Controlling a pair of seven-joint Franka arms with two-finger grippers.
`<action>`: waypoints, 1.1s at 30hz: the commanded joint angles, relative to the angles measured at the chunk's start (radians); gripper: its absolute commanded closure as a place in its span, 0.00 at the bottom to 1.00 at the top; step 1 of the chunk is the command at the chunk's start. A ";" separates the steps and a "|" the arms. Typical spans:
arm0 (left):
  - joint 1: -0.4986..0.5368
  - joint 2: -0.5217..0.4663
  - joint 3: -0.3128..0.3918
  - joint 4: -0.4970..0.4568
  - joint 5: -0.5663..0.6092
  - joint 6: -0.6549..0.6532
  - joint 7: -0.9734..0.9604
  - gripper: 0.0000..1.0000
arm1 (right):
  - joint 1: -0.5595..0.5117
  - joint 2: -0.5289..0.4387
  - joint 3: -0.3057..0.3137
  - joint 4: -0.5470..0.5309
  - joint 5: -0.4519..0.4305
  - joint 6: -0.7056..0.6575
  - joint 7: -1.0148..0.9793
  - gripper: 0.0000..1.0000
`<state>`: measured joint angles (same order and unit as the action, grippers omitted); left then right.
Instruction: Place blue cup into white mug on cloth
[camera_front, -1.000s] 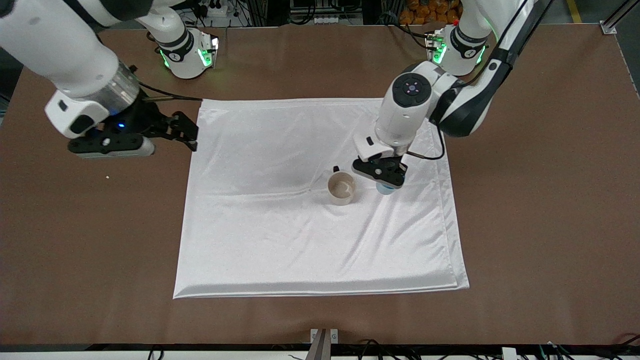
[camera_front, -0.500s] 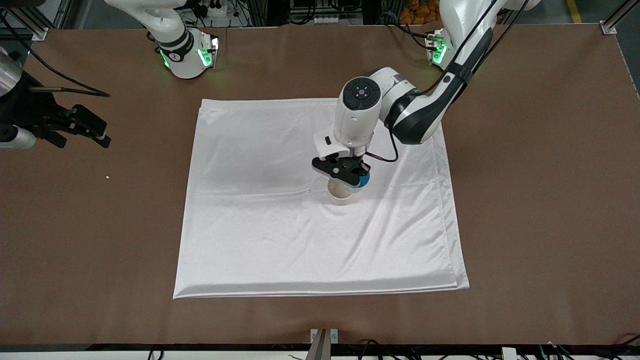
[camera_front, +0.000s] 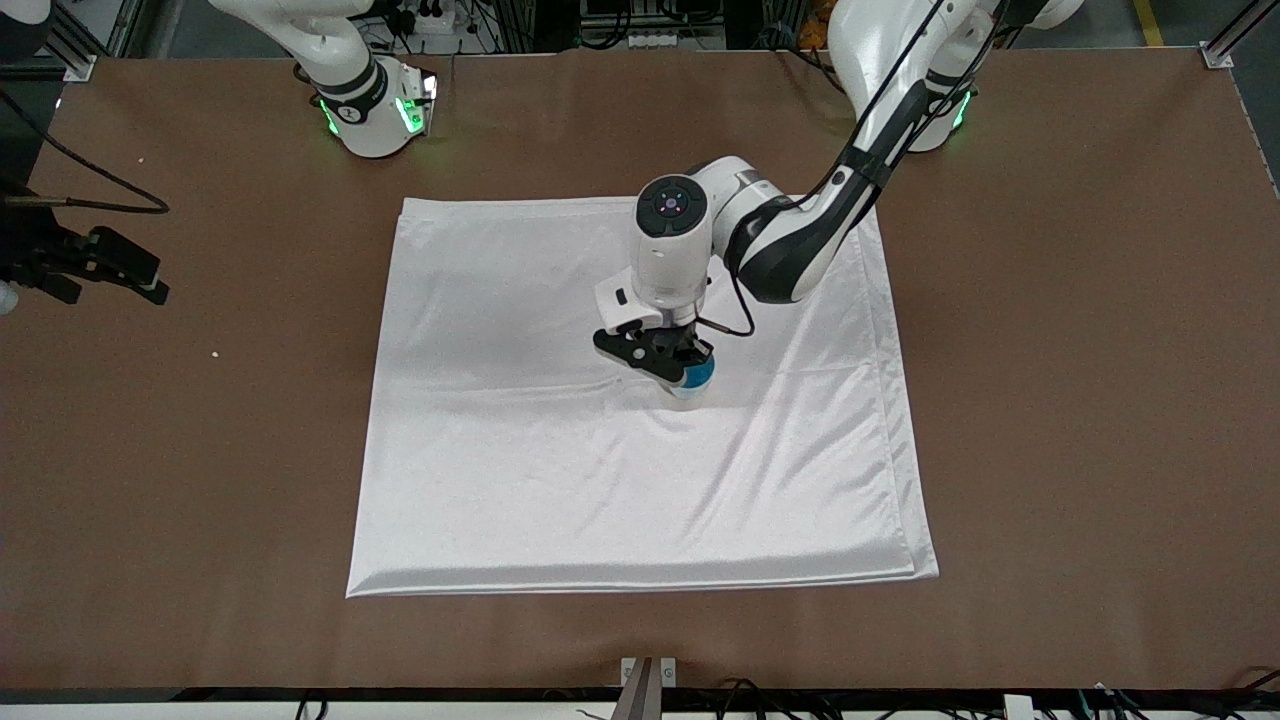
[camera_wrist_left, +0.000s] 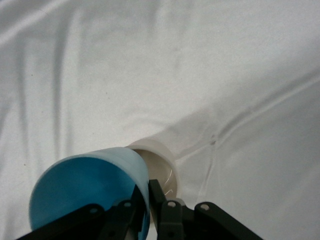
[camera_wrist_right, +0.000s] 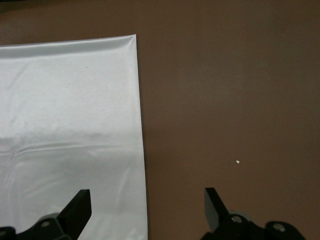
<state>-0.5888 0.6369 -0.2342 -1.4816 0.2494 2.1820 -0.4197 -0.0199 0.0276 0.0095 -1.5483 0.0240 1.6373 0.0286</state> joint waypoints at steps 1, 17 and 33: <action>-0.011 0.029 0.010 0.047 0.021 -0.027 -0.024 1.00 | 0.023 -0.040 -0.026 -0.039 -0.012 0.012 -0.022 0.00; -0.034 0.047 0.007 0.046 0.014 -0.025 -0.067 1.00 | 0.067 -0.040 -0.079 -0.039 -0.013 0.007 -0.110 0.00; -0.034 0.037 0.004 0.049 -0.012 -0.060 -0.064 1.00 | 0.067 -0.040 -0.080 -0.039 -0.013 -0.001 -0.122 0.00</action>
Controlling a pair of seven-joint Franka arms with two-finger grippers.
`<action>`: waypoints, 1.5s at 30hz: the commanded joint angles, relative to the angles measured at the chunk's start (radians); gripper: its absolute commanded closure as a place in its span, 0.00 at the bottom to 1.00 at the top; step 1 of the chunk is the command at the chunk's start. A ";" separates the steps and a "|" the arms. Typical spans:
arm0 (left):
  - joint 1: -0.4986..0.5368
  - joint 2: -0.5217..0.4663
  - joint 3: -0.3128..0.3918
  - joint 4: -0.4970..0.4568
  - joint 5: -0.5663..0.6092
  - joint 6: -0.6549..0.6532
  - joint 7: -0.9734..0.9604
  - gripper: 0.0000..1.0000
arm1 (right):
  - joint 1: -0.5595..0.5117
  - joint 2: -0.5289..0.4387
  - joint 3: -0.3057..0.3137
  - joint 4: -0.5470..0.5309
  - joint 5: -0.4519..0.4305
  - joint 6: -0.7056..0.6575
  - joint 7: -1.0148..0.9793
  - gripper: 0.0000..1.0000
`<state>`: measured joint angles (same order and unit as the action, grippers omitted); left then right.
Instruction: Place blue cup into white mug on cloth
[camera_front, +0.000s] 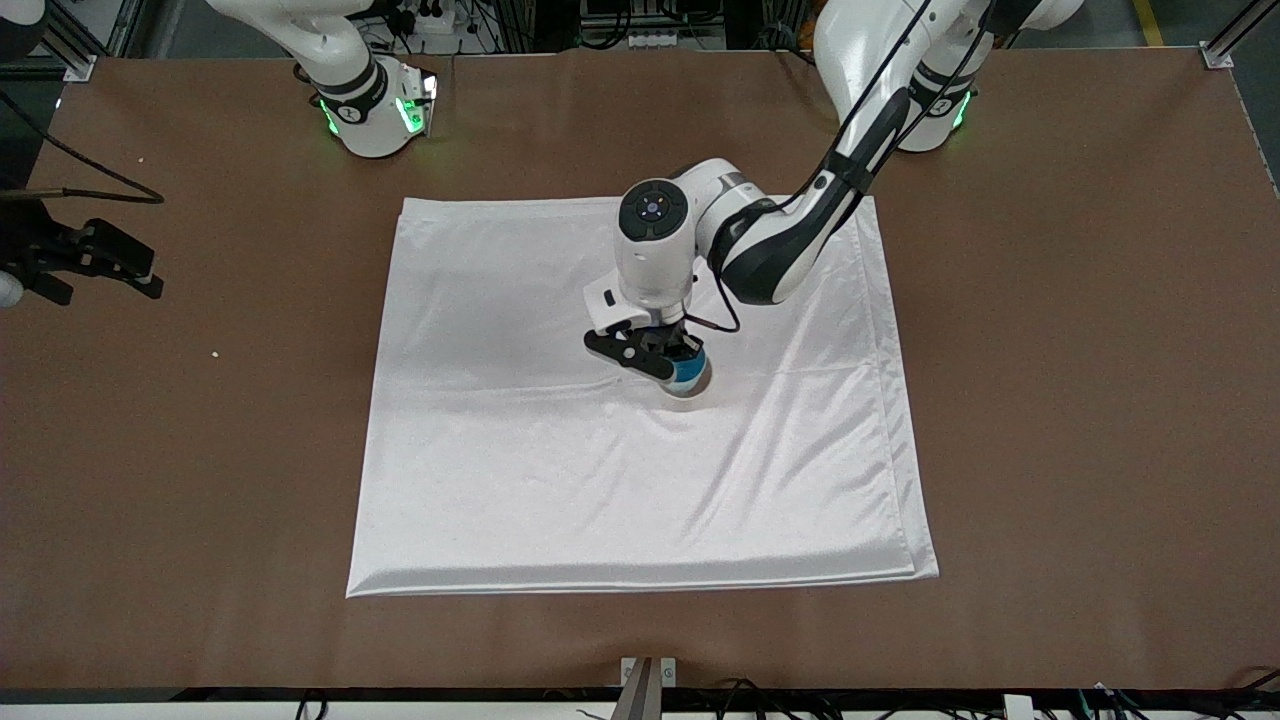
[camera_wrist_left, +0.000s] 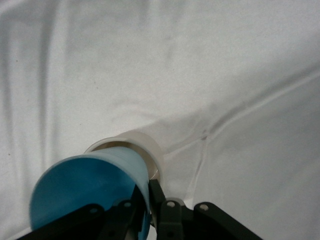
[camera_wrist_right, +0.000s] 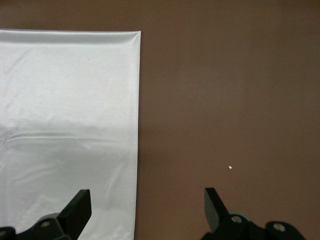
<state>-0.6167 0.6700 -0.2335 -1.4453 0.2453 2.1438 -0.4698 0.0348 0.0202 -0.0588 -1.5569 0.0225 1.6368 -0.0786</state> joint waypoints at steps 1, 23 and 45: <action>-0.006 0.003 0.003 0.011 -0.008 -0.022 -0.013 1.00 | 0.013 -0.032 -0.012 -0.031 -0.012 0.000 -0.015 0.00; -0.011 0.022 0.010 0.013 0.002 -0.007 -0.001 0.00 | 0.014 -0.028 -0.012 -0.017 -0.001 -0.066 -0.001 0.00; 0.009 -0.150 0.008 -0.026 0.006 -0.107 -0.056 0.00 | 0.025 -0.028 -0.010 -0.017 0.001 -0.081 -0.001 0.00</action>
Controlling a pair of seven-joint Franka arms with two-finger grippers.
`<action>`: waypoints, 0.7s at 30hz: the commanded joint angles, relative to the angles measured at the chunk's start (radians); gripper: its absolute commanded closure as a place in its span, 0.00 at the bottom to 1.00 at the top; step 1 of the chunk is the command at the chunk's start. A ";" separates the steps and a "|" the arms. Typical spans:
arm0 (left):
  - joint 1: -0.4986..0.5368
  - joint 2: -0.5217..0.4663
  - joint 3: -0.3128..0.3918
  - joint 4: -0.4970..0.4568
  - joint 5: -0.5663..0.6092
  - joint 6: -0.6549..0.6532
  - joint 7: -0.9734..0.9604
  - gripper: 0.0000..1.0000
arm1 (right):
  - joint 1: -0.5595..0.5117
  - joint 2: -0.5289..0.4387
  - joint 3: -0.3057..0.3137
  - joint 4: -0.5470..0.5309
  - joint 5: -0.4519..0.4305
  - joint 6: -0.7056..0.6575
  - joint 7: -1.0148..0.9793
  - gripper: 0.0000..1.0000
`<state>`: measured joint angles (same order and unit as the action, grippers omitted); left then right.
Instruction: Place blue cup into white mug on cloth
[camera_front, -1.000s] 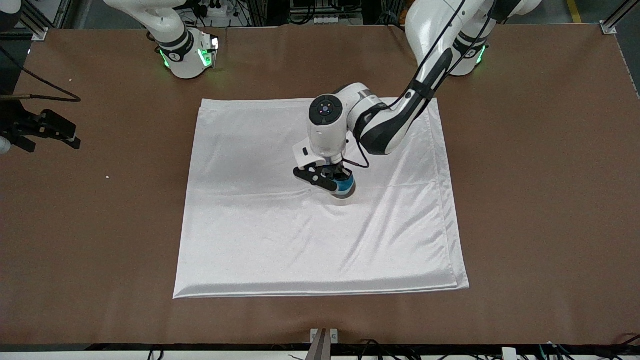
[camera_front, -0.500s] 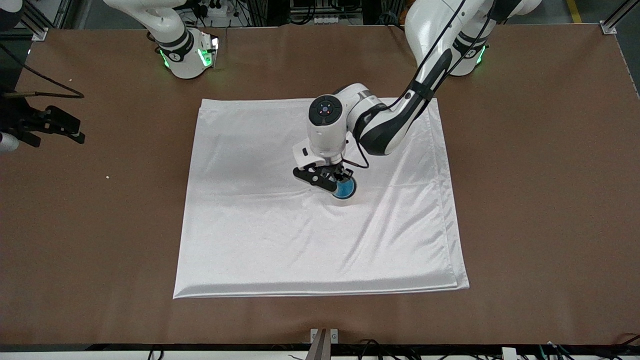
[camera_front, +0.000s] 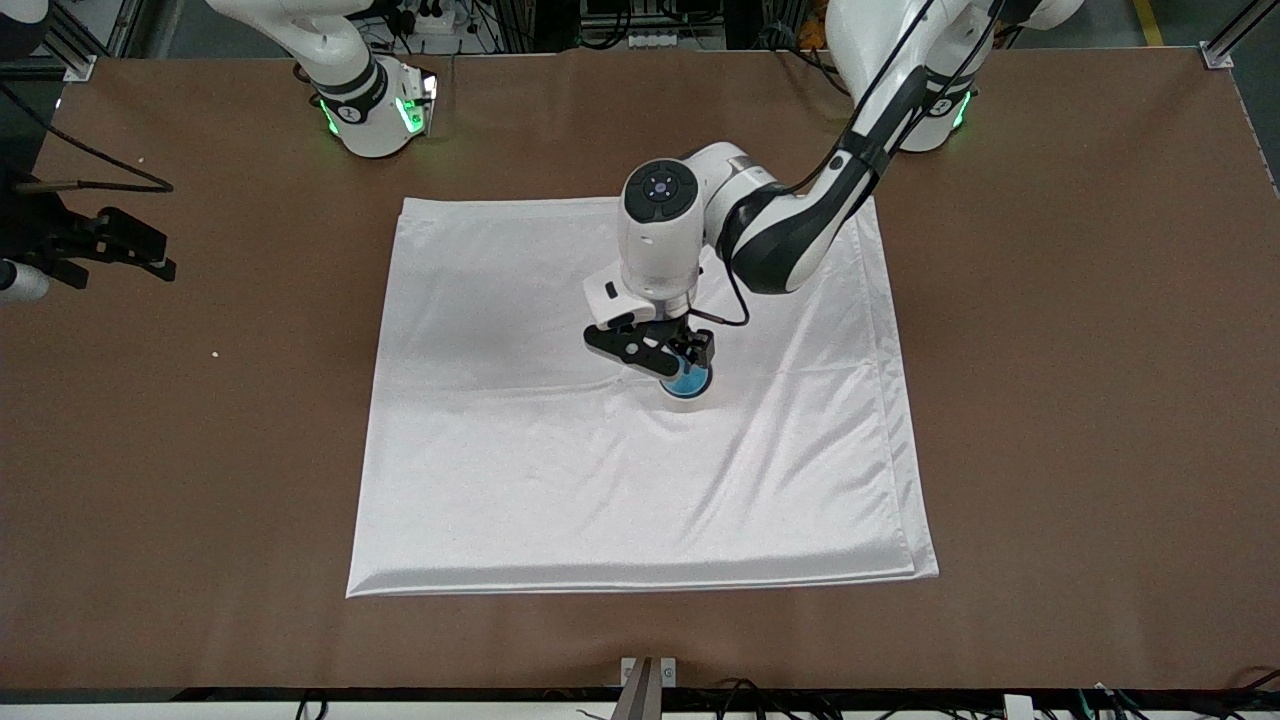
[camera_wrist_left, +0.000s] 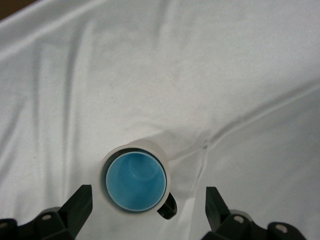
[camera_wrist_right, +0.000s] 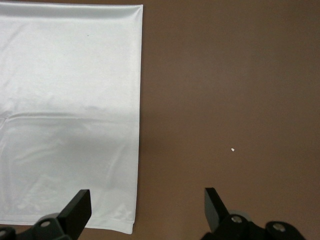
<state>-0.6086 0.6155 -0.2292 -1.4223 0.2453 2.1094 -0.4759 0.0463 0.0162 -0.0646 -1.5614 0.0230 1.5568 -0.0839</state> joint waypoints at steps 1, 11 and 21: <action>0.001 -0.114 0.005 -0.053 0.005 -0.095 -0.050 0.00 | 0.014 -0.024 -0.003 -0.011 0.000 -0.001 0.004 0.00; 0.050 -0.400 -0.004 -0.222 -0.043 -0.192 -0.035 0.00 | 0.012 -0.024 -0.004 -0.012 0.000 -0.006 0.004 0.00; 0.145 -0.576 -0.004 -0.254 -0.179 -0.344 -0.033 0.00 | 0.012 -0.024 -0.004 -0.012 0.000 -0.006 0.004 0.00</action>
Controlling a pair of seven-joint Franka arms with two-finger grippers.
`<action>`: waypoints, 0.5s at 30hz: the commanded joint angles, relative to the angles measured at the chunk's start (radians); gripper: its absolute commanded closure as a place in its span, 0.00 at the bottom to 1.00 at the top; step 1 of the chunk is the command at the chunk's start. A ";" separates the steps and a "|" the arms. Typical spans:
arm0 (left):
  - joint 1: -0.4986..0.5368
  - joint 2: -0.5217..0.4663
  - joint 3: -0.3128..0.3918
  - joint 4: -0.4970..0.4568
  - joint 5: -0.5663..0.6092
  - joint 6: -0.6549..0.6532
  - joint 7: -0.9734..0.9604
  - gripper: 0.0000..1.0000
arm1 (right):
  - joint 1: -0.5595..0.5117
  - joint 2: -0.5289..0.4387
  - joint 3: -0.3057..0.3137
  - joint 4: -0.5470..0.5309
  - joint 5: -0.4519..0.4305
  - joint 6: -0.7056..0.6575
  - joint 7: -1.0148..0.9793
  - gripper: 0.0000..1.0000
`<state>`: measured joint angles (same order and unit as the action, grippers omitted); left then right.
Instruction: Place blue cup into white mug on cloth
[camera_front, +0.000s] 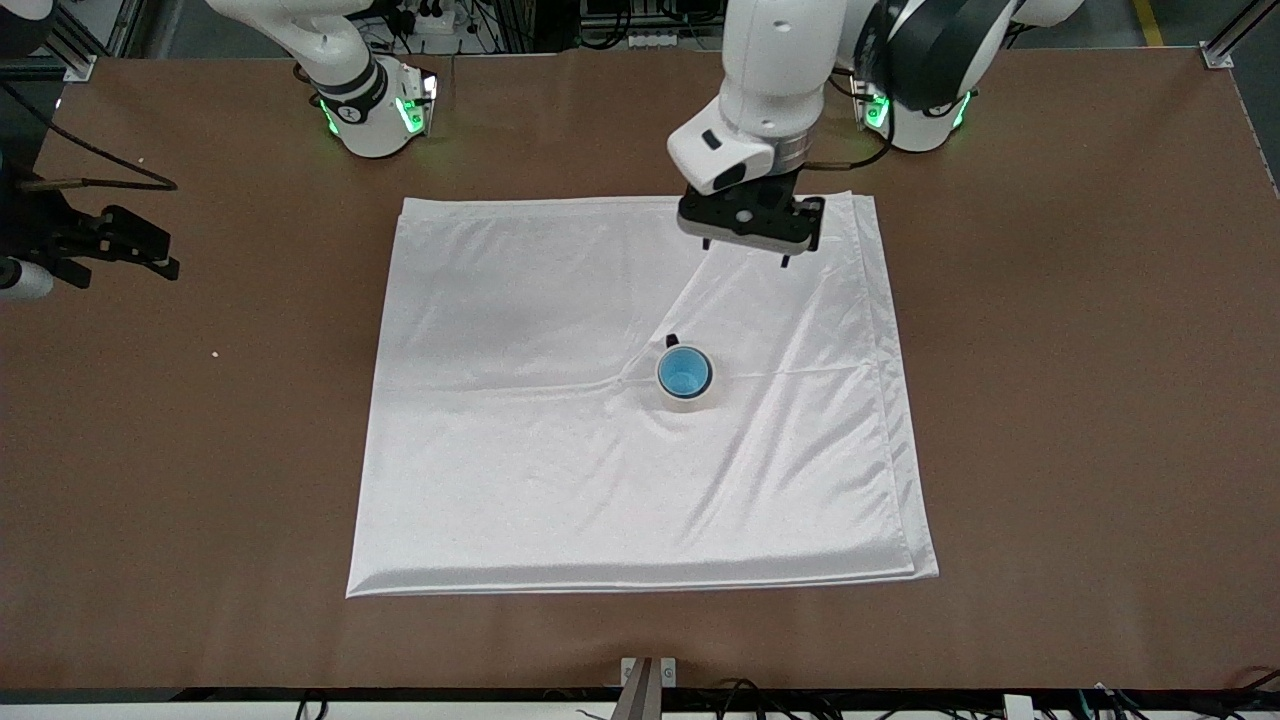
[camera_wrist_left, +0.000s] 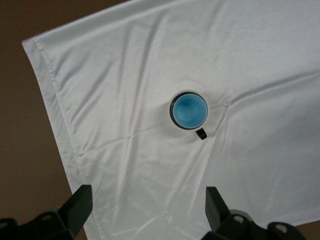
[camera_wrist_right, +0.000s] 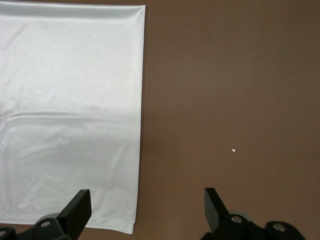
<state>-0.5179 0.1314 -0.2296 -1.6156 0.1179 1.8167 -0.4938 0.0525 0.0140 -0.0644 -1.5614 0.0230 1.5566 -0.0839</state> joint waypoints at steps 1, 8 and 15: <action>0.070 -0.102 -0.004 -0.063 -0.060 -0.068 -0.015 0.00 | 0.006 -0.023 -0.005 -0.012 0.000 -0.004 0.004 0.00; 0.168 -0.170 -0.004 -0.066 -0.109 -0.151 -0.012 0.00 | 0.007 -0.023 -0.005 -0.012 0.000 -0.004 0.004 0.00; 0.255 -0.214 -0.004 -0.072 -0.155 -0.220 -0.012 0.00 | 0.007 -0.022 -0.005 -0.012 0.000 0.000 0.004 0.00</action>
<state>-0.3219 -0.0283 -0.2268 -1.6525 0.0286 1.6283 -0.4938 0.0525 0.0137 -0.0644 -1.5614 0.0230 1.5567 -0.0839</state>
